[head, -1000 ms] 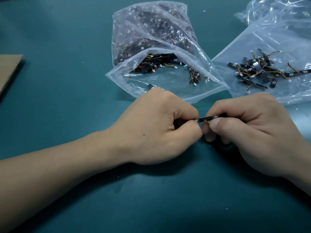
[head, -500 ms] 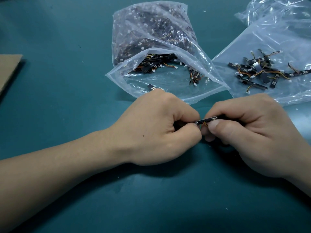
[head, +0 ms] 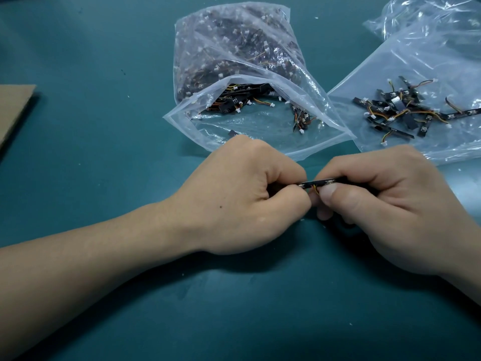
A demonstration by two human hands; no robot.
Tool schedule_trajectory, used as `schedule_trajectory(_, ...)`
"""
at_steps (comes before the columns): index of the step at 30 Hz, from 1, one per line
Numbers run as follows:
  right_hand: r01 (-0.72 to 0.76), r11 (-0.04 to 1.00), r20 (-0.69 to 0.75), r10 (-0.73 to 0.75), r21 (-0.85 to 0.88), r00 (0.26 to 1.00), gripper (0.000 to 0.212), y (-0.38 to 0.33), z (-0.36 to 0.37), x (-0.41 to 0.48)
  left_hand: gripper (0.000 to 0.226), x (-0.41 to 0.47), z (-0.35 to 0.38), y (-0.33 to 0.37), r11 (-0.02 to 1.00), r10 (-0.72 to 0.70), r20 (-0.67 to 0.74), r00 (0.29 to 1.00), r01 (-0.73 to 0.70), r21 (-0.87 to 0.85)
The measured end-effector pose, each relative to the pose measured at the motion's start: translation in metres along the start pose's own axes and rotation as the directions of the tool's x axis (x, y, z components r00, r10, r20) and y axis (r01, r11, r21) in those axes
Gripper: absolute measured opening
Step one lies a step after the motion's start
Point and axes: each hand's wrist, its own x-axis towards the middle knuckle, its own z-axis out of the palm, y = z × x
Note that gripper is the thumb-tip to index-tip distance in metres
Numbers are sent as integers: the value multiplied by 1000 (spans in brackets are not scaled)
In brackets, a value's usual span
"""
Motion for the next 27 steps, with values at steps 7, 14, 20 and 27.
schedule_trajectory(7,-10,1000,-14,10,-4,1000,28,-1,1,1,30,0,1,0,1000,-16,-15,1000,16,-4)
schedule_trajectory(14,-20,1000,0,20,11,1000,26,-1,0,2,30,0,0,1,999,-19,-29,999,17,-51)
schedule_trajectory(20,-26,999,-6,26,25,1000,29,0,0,2,31,0,1,1,1000,-20,-46,999,19,-23)
schedule_trajectory(27,-33,999,-14,34,24,999,26,-1,0,1,33,0,1,2,998,-16,-54,998,13,-55)
